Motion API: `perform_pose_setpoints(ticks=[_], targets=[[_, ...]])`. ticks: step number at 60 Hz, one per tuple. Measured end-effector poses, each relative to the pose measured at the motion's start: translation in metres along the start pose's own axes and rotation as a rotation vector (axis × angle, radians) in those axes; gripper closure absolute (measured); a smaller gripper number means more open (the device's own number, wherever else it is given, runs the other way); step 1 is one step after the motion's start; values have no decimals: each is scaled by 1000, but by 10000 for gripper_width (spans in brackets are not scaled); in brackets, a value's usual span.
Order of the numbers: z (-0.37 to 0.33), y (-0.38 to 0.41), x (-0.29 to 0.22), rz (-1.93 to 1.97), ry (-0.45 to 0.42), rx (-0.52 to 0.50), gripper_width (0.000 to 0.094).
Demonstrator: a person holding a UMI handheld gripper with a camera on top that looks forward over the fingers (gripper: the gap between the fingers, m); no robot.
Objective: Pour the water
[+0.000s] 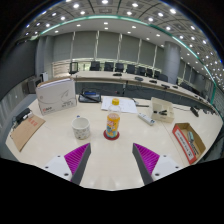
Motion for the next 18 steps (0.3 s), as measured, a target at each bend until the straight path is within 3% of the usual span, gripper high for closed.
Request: perform_pose_setpoints(ticks=[6, 18], targets=[[-40, 11, 14, -23, 5, 37, 76], [-78, 34, 39, -8, 20, 18, 78]])
Point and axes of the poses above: the point between the fingertips, and its own axes, seen from behind it with the camera up: y to the left, x down, z forward, the way the camera looks, the point moved 1 cm from there along -z, backward, against the way the camera looks, and after that the axes turned 3 degrees about y, right-handed, at the moved point
